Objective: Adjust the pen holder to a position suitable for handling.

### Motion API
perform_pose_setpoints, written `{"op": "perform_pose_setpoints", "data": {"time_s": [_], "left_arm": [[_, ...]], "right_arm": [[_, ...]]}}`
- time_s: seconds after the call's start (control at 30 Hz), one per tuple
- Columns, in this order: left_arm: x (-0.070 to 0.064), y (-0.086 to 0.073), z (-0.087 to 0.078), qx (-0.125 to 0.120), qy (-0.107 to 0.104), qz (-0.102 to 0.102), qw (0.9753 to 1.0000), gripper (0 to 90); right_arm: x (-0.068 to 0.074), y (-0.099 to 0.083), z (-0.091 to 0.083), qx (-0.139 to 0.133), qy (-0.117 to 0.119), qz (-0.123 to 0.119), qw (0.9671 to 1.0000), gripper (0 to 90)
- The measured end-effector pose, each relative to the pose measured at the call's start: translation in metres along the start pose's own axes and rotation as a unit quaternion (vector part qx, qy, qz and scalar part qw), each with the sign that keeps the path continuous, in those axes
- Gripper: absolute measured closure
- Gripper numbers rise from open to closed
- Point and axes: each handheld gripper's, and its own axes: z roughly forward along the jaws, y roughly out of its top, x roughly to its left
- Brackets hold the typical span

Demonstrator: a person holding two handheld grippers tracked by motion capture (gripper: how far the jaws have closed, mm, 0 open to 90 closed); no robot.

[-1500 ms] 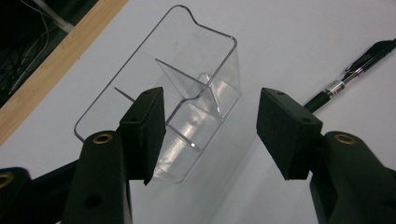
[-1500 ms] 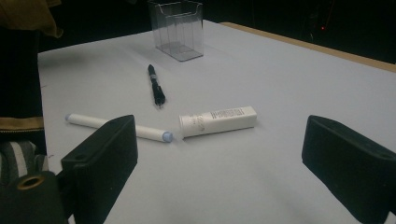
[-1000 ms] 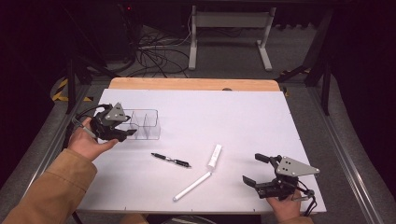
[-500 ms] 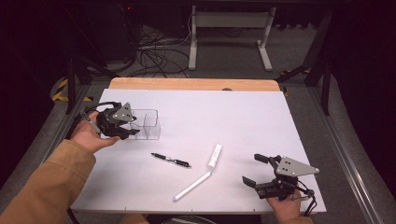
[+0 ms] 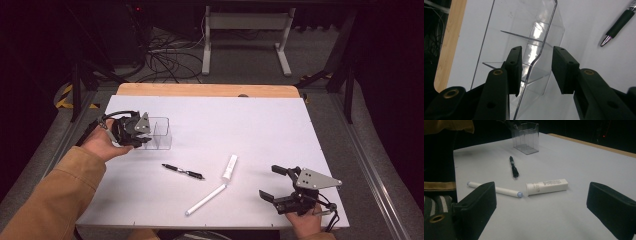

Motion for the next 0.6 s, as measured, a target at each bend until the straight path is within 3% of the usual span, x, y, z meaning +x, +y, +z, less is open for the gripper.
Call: {"op": "perform_pose_setpoints", "data": {"time_s": [0.6], "left_arm": [[0.005,0.007,0.013,0.026,-0.025,0.019,0.9992,67.5]], "right_arm": [[0.005,-0.005,-0.012,0.001,-0.017,0.004,0.9999,9.2]]}}
